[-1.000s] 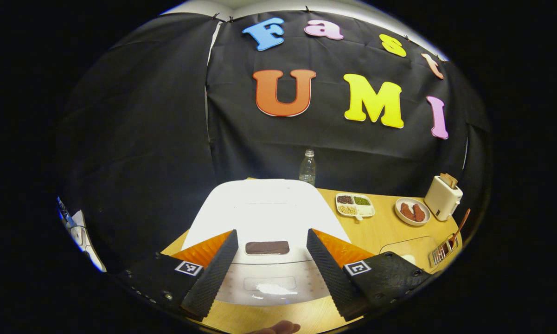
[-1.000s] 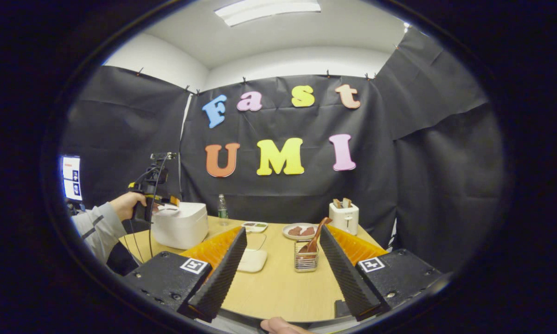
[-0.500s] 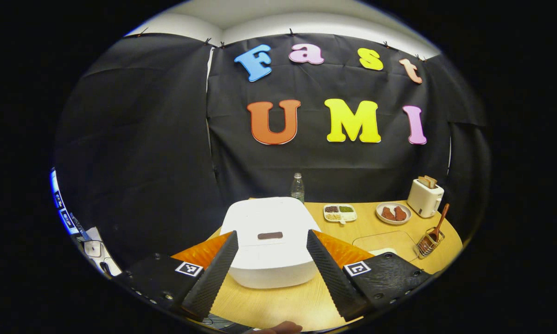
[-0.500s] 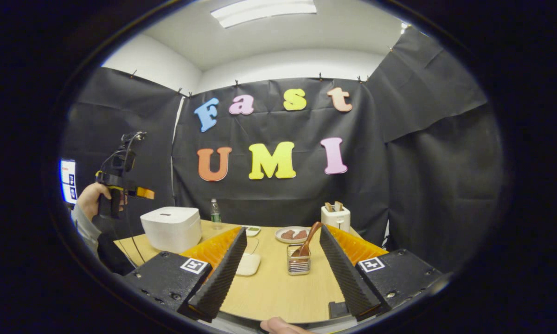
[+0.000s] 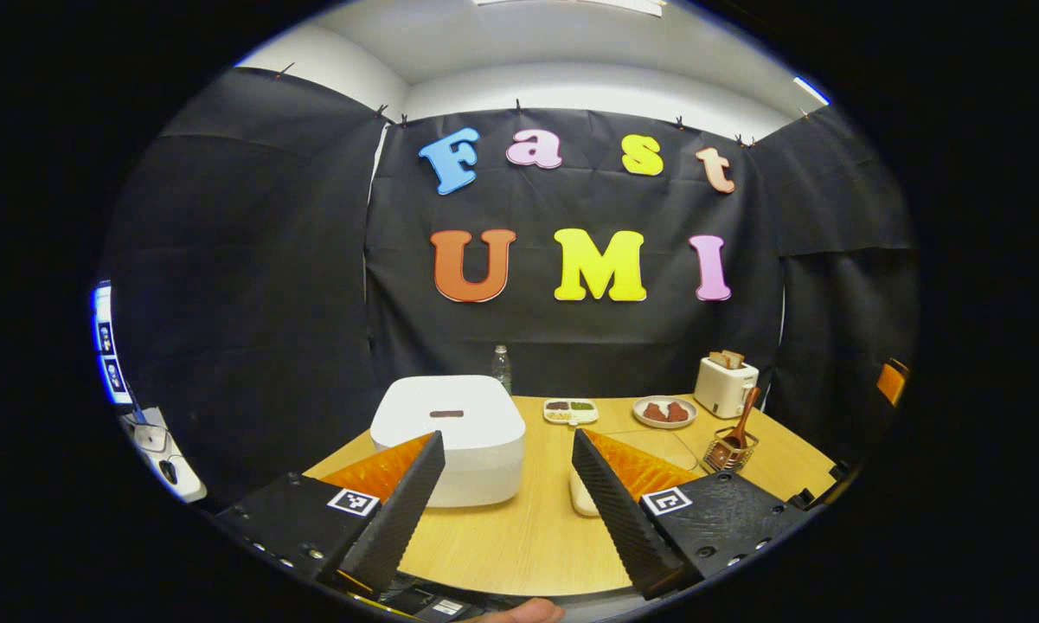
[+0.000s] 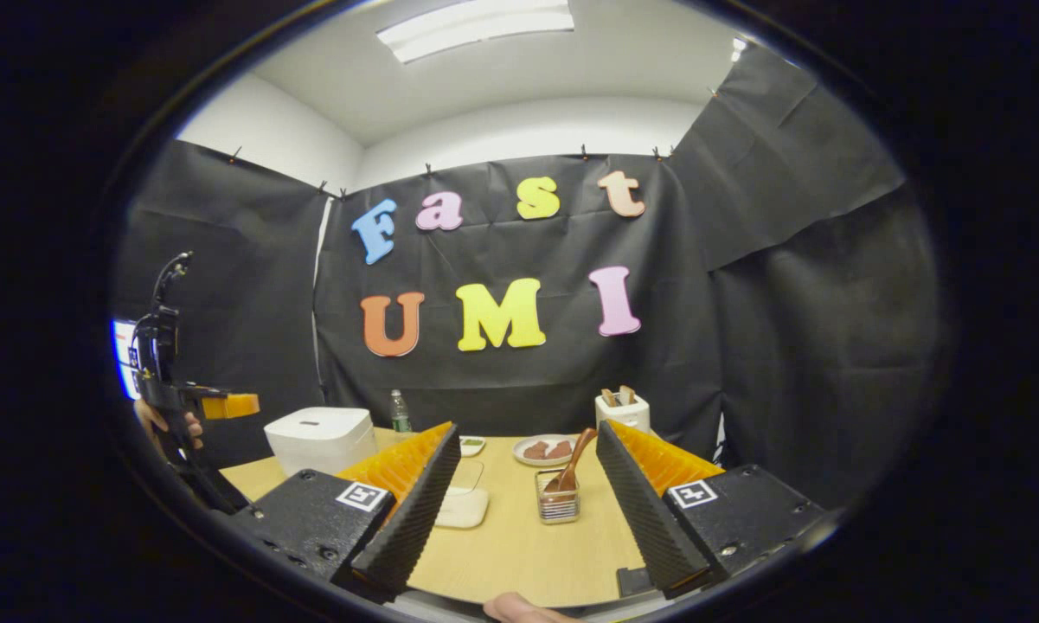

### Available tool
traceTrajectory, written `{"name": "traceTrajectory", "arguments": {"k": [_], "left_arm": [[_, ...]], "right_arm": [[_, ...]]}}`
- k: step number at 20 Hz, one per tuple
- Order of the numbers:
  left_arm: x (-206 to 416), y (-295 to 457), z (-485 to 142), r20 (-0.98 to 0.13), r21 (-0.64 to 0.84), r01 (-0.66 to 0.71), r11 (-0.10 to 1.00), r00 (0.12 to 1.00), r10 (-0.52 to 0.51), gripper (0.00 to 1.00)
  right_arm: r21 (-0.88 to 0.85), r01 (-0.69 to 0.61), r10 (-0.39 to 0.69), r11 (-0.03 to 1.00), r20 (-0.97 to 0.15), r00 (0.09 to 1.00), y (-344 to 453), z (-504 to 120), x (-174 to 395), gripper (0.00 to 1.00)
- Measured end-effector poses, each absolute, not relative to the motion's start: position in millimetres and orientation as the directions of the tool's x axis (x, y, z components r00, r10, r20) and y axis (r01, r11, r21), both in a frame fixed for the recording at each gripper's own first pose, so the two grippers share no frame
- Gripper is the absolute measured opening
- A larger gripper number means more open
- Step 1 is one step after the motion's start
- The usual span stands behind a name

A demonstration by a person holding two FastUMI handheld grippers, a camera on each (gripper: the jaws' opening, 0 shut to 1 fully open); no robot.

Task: Close the left gripper, press the button to open the rice cooker; take a wooden spoon from the chopstick holder with the right hand, scoop a spoonful of rice and pour it into the rice cooker, then put the wooden spoon back into the chopstick holder.

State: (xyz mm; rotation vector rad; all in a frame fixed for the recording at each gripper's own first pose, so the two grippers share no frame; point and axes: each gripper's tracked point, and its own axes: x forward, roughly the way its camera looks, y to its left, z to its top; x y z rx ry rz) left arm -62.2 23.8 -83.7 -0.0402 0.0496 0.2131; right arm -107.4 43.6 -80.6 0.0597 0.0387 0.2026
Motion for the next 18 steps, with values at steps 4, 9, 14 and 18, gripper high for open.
{"name": "traceTrajectory", "arguments": {"k": [4,9,14,18], "left_arm": [[-87.5,9.7,-72.5,0.018,-0.062,-0.205,0.977,0.978,0.207,0.95],[-104.6,-16.5,-54.8,0.077,-0.127,-0.170,0.977,0.981,0.181,0.94],[-114.7,-17.5,-53.3,0.088,-0.030,-0.189,0.982,0.978,0.191,0.94],[-114.8,-29.1,-54.1,0.095,-0.003,-0.171,0.985,0.981,0.171,0.94]], "right_arm": [[0.050,-0.210,0.211,0.976,-0.012,0.977,49.6,-56.4,-97.6,0.96],[0.047,-0.217,0.217,0.975,0.008,0.976,55.6,-41.0,-97.3,1.00],[0.034,-0.191,0.191,0.981,0.000,0.982,38.4,-62.3,-106.5,1.00],[0.058,-0.170,0.170,0.984,0.005,0.985,29.8,-64.0,-107.1,0.96]]}}
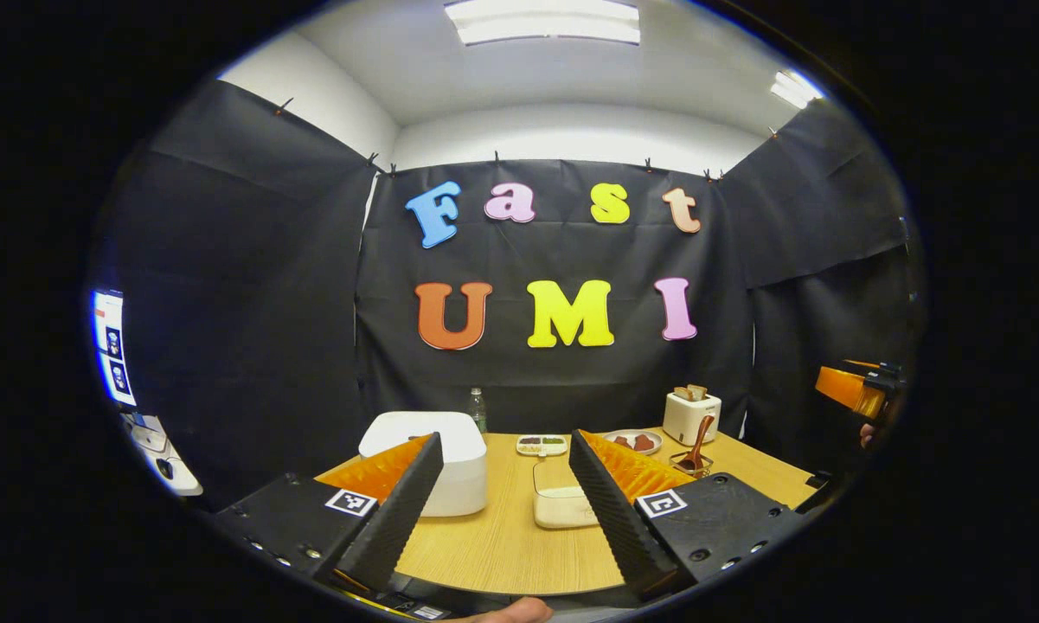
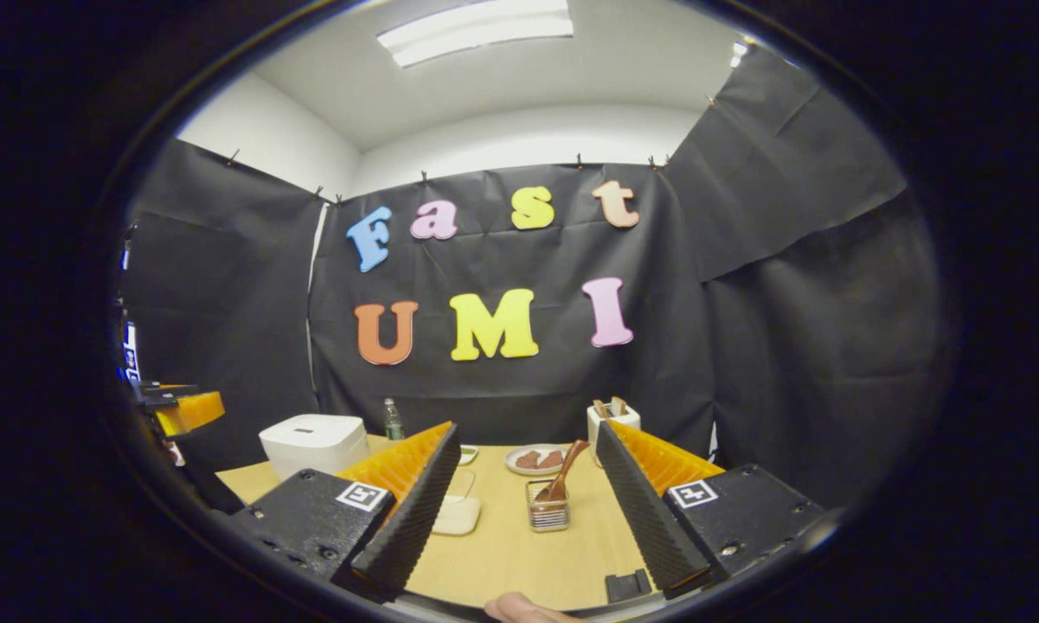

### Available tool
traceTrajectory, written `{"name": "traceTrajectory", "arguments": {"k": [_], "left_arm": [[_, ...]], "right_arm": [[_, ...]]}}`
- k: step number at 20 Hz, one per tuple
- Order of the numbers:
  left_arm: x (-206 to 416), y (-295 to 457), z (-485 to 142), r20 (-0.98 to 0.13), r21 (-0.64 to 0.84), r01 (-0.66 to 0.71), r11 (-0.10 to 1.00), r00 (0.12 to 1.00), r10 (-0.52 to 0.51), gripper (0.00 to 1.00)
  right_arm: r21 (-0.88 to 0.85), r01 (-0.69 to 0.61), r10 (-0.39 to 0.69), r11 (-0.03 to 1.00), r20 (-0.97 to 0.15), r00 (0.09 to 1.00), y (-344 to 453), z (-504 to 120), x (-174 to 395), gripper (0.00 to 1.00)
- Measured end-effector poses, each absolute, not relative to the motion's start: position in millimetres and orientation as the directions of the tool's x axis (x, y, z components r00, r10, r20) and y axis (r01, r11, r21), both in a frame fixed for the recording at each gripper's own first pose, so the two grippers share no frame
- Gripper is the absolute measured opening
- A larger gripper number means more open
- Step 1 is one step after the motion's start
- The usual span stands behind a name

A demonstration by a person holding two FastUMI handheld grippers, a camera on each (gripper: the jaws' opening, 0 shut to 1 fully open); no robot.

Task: Close the left gripper, press the button to open the rice cooker; take a wooden spoon from the chopstick holder with the right hand, scoop a spoonful of rice and pour it into the rice cooker, then put the wooden spoon back into the chopstick holder.

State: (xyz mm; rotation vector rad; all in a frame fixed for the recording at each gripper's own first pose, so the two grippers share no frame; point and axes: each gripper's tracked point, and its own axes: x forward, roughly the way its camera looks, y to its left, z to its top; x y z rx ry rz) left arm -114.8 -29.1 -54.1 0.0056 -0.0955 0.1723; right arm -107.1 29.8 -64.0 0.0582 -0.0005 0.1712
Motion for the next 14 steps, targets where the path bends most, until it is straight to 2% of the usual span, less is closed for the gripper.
{"name": "traceTrajectory", "arguments": {"k": [1,14], "left_arm": [[-114.4,-29.9,-56.1,0.089,-0.011,-0.164,0.986,0.982,0.165,0.94],[-113.1,-29.2,-62.0,0.064,0.012,-0.157,0.987,0.986,0.156,0.94]], "right_arm": [[0.063,-0.171,0.171,0.983,0.001,0.985,29.8,-66.4,-107.1,1.00],[0.061,-0.211,0.213,0.976,-0.023,0.977,46.9,-77.4,-104.8,1.00]]}}
